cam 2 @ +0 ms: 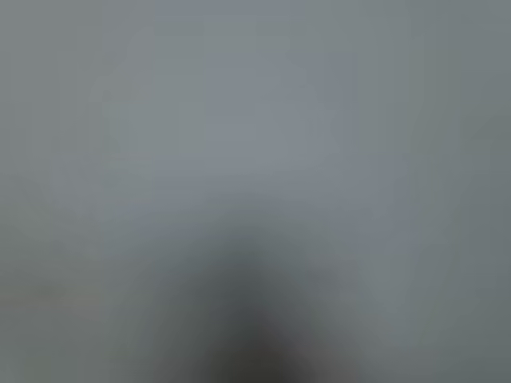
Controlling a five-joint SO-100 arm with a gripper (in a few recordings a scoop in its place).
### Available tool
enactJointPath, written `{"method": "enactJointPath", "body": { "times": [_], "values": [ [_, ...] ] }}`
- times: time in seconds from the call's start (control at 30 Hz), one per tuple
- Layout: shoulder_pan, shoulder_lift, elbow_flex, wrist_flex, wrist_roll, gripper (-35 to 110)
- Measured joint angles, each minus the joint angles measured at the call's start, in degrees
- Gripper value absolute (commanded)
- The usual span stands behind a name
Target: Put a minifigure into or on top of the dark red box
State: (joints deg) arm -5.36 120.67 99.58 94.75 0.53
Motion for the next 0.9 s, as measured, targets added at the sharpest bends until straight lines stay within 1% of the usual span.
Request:
{"method": "enactJointPath", "body": {
  "times": [0.17, 0.37, 0.57, 0.9],
  "values": [
    [9.5, -4.3, -1.6, -2.4, -7.0, 0],
    [17.8, -11.5, -5.4, -6.7, -11.2, 0],
    [23.2, -23.3, -15.8, -7.0, -12.9, 0],
    [30.8, -46.7, -40.5, -5.0, -15.7, 0]
  ]
}}
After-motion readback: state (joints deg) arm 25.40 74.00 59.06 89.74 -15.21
